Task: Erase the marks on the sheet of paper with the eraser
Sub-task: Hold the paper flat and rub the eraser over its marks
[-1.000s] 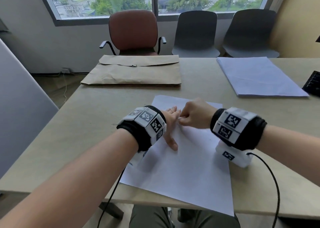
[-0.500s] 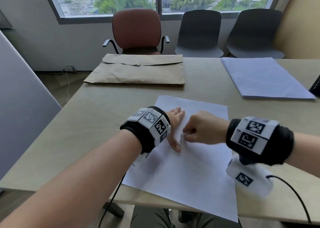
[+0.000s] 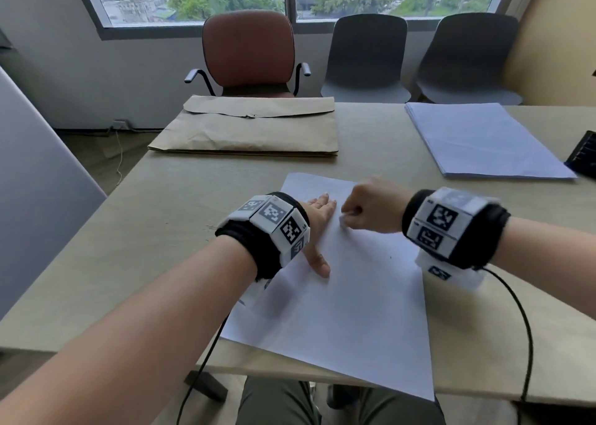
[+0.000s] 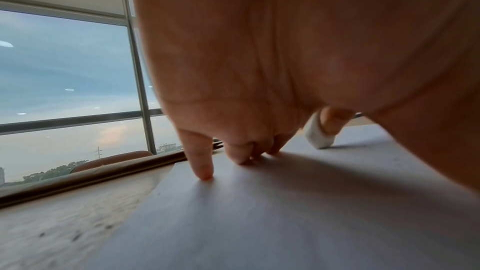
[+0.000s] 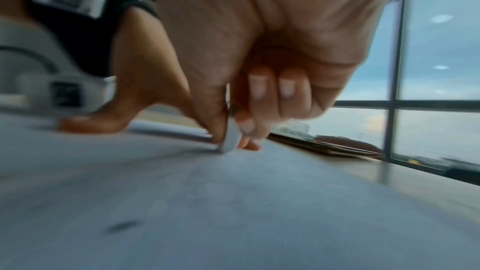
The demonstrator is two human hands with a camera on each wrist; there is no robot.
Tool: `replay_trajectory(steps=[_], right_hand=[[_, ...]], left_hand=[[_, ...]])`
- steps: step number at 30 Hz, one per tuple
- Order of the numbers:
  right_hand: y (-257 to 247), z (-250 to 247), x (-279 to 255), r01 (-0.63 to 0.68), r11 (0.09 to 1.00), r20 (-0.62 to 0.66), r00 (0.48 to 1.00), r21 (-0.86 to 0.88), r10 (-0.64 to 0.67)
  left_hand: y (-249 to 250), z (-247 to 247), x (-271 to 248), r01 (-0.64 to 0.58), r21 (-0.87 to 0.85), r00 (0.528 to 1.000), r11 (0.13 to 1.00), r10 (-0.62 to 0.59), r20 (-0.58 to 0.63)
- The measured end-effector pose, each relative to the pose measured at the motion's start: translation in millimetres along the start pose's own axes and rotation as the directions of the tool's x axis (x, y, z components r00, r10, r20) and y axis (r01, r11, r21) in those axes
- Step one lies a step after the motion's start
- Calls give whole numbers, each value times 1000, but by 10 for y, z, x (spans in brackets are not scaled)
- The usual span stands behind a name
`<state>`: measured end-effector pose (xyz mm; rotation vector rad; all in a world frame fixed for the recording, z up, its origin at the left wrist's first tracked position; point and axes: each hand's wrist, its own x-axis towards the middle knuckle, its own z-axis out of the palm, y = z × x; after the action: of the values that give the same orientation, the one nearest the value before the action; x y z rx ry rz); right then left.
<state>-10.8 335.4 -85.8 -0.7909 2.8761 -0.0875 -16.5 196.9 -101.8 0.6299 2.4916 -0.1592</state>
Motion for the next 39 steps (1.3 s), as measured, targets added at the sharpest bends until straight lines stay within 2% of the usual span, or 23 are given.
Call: replay_trajectory(steps=[3,5,8,10,14,16,18,20,22,25,27,31,33,36,39], right_hand=[[-190,106,-170,98,992,64,993,74,-103],[-209,121,-223,117,987,99,987,114,-129],[-33,40,-30,-24,994,20,1000,102,22],[4,40,25,-69,989,-14,997,127,71],[-196,139,-211,57,985,87,994,161,-72],[-159,106,-198,30,989,100,994,147,-45],[-45,38,-69,-65,989,41,997,129,61],[-5,16,-10,-110,986,-18,993,127,113],[-84,70,-99,-60,993,-8,998,100,61],[-204,158,-288,56,981,87,994,184,-73],[-141,100,-231,10,978,115,993,209,-35],[33,17,-13,-112,967,1,993,227,115],[-31,74,-96,-70,977,-13,997,202,74],[-118,139,-258,9,966,95,995,259,-35],[2,60,-144,-55,964,89,996,262,32]], left_hand=[[-4,17,36,9,4,1000,1000,-9,7],[-10,17,47,12,7,1000,1000,-13,10],[-7,9,17,7,2,1000,1000,-7,-1],[0,14,8,9,0,1000,1000,-9,-6],[-8,13,27,15,15,1000,1000,-15,1],[-16,6,28,21,21,1000,1000,-21,3],[-17,7,12,16,13,1000,1000,-16,1],[-14,16,1,11,-1,1000,1000,-11,-3],[-15,13,4,13,1,1000,1000,-13,-2],[-20,13,18,16,8,1000,1000,-16,17],[-21,10,21,19,5,1000,1000,-19,20],[-18,6,7,7,-11,1000,1000,-7,2],[-19,5,10,10,-2,1000,1000,-10,9],[-26,8,15,15,2,1000,1000,-15,28],[-23,14,14,18,9,1000,1000,-18,19]])
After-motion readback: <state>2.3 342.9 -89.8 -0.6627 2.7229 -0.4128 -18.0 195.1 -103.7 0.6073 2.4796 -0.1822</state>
